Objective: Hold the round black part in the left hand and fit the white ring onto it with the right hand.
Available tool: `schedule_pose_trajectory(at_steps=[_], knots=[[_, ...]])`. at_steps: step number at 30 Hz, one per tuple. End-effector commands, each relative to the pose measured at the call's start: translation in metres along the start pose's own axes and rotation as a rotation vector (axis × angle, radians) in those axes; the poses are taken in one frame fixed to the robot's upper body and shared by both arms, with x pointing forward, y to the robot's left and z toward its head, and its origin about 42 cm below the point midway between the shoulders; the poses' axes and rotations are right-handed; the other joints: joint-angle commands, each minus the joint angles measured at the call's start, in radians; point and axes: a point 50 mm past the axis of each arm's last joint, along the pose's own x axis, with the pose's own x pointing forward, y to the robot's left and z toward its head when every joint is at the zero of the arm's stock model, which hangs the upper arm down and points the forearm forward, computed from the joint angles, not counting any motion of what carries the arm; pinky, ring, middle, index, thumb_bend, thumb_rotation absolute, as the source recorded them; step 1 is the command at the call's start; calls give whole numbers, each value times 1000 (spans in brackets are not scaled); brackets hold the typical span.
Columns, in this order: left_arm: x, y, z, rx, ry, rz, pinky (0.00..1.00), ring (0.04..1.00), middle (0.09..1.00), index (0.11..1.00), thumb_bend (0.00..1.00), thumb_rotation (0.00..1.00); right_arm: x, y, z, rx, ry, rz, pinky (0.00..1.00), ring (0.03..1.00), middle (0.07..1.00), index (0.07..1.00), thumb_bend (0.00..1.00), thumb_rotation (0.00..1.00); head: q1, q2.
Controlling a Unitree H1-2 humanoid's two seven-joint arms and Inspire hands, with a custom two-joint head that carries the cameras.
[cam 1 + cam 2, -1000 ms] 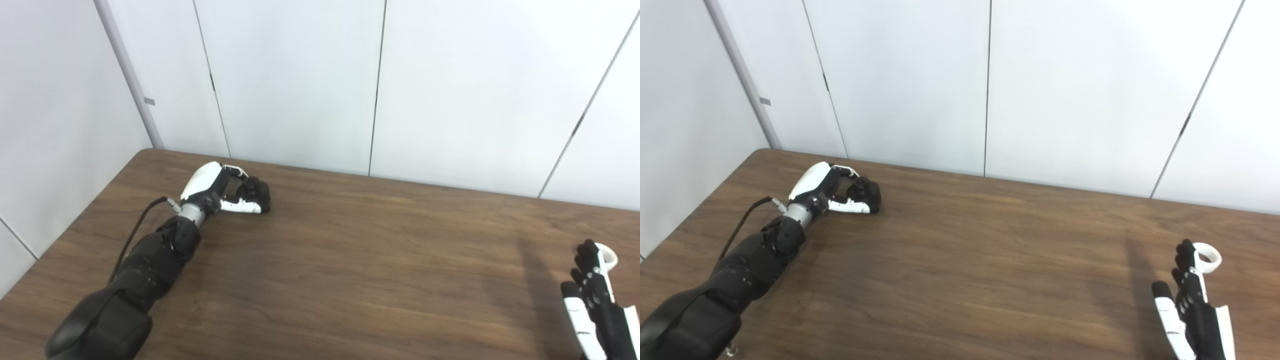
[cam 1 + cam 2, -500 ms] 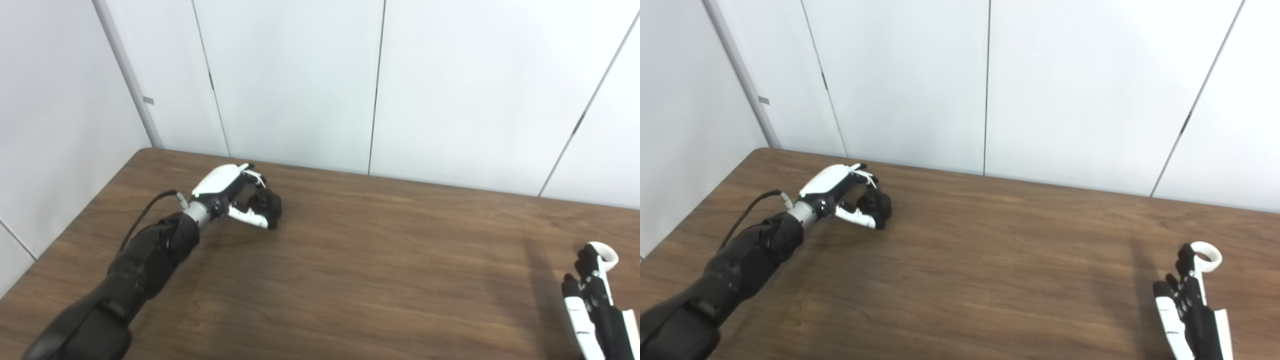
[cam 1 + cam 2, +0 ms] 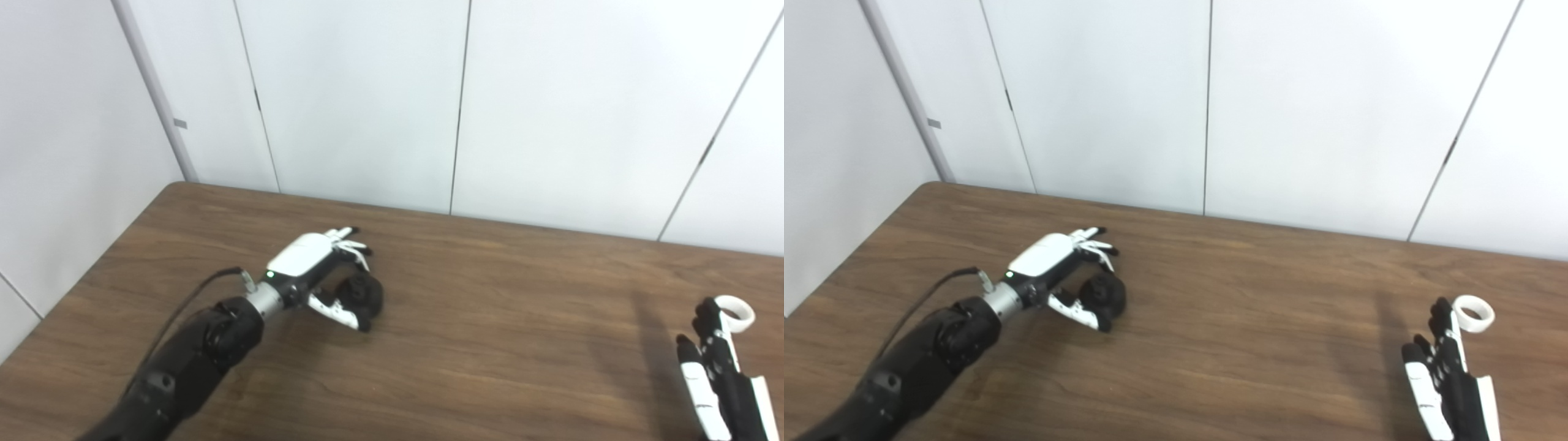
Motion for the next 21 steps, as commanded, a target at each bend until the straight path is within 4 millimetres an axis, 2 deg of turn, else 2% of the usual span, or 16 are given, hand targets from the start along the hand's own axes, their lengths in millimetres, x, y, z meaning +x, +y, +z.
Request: schedule_pose_trajectory(at_steps=[1,7,12,15,21], knots=[[4,11,10,40,-74,28,1000,1000,845,480,525,52,7,1,19,1,-81,8,904,987,988,987,431,790,1,1],[-1,-11,30,34,-121,9,1000,1000,867,480,524,55,7,3,27,5,-104,11,920,993,993,992,458,814,-19,6],[-3,-22,44,4,-151,-20,1000,1000,891,480,524,55,6,7,30,17,-105,11,976,1000,995,995,444,819,-45,11],[-4,-29,52,-18,-169,-44,1000,1000,911,480,524,55,6,10,30,26,-104,8,949,1000,1000,996,422,786,-57,12],[-4,-36,59,-15,-177,-101,1000,1000,911,480,525,57,4,14,35,18,-104,1,937,999,997,994,415,804,-80,19]])
